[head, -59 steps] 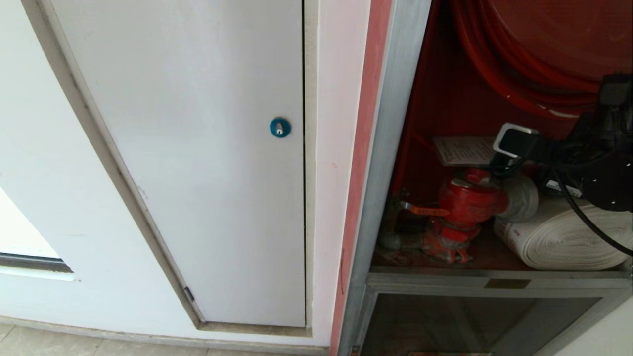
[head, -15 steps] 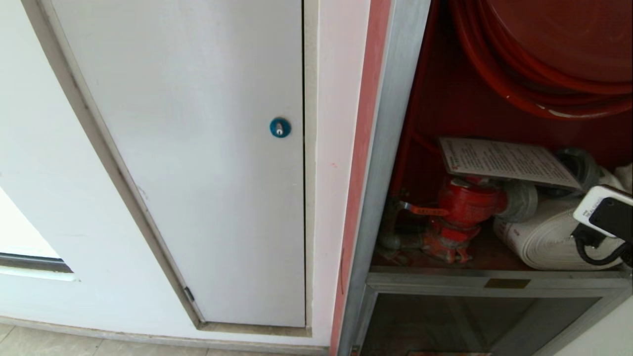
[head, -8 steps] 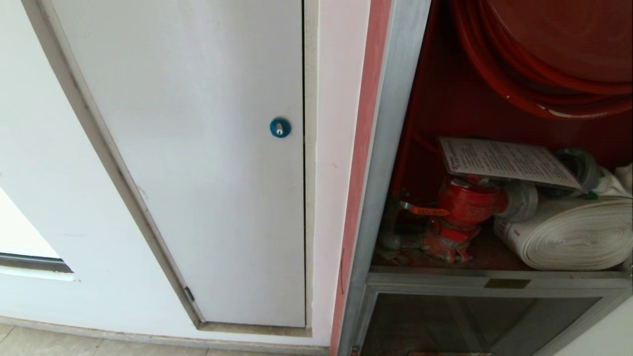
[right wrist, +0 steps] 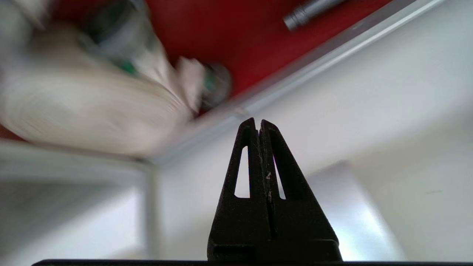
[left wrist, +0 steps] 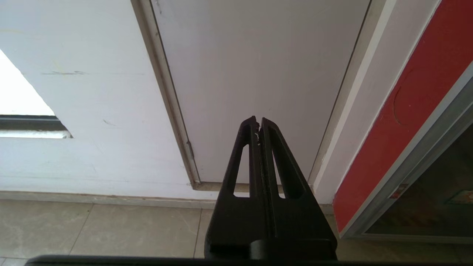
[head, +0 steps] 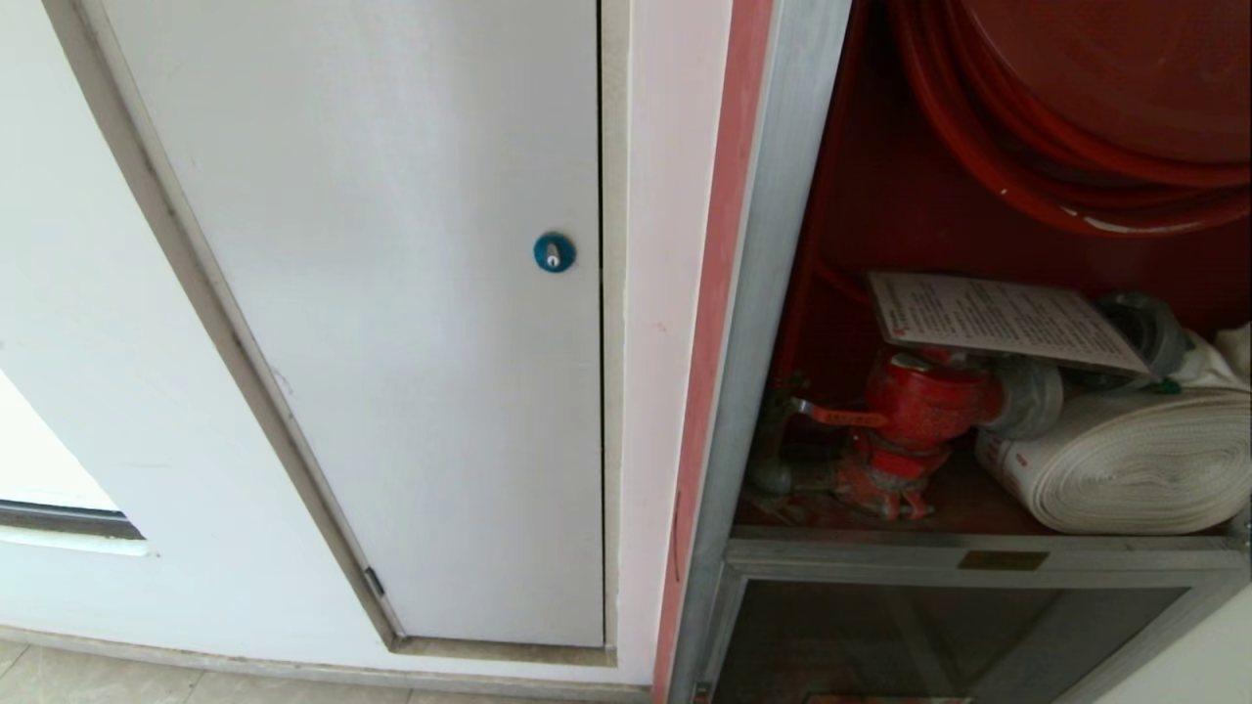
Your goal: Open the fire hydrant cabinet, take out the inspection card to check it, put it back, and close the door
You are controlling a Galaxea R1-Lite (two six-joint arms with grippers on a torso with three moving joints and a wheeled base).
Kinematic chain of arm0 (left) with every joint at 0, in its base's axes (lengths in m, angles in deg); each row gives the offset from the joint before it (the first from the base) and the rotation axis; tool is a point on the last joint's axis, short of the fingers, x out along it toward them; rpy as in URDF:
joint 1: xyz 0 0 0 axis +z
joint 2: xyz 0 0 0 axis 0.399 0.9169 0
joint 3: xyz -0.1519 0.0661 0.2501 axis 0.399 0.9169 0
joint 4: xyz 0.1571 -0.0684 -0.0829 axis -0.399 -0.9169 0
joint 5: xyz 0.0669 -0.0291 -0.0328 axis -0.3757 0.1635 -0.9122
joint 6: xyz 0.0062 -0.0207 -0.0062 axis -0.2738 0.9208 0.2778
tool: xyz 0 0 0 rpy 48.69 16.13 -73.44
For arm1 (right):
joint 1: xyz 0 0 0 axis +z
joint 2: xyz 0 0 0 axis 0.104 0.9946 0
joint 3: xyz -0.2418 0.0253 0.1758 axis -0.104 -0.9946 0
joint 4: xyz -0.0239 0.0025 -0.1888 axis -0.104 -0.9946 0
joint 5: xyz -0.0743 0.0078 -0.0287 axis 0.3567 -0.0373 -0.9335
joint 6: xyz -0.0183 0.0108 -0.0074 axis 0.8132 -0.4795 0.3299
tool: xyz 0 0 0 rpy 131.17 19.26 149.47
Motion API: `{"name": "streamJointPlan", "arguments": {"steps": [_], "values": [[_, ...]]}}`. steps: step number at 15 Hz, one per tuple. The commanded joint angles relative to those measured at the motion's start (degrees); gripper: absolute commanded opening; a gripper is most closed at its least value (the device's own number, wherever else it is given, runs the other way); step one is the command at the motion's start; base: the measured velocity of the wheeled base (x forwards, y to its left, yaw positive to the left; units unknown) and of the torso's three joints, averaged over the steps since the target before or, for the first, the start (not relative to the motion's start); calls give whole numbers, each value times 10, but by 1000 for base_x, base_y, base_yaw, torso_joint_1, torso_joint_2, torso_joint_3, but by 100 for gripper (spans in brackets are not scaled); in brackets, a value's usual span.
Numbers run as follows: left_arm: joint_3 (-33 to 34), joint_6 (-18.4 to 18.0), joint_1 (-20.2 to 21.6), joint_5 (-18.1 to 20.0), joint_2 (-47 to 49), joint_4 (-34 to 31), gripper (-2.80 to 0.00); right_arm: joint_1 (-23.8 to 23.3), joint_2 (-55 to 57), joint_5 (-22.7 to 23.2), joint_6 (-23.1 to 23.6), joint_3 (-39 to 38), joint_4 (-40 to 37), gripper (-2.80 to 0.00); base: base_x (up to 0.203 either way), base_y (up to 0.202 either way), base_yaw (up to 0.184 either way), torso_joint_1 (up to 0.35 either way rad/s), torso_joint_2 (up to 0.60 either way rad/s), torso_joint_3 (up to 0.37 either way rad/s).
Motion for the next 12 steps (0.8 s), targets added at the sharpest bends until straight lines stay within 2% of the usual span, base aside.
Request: {"name": "streamJointPlan", "arguments": {"steps": [1,6,9,10,12], "values": [[0,0,0,0,1,0,-280,12,-16,23,-89,1,-11,-280,0,0,0,0,0,0],[0,0,0,0,1,0,-280,28,-44,56,-360,3,-84,-280,0,0,0,0,0,0],[0,0,0,0,1,0,-280,30,-92,136,-527,3,-196,-280,0,0,0,0,0,0],[0,0,0,0,1,0,-280,30,-106,156,-561,3,-221,-280,0,0,0,0,0,0],[0,0,0,0,1,0,-280,30,-136,163,-596,-3,-242,-280,0,0,0,0,0,0]]}}
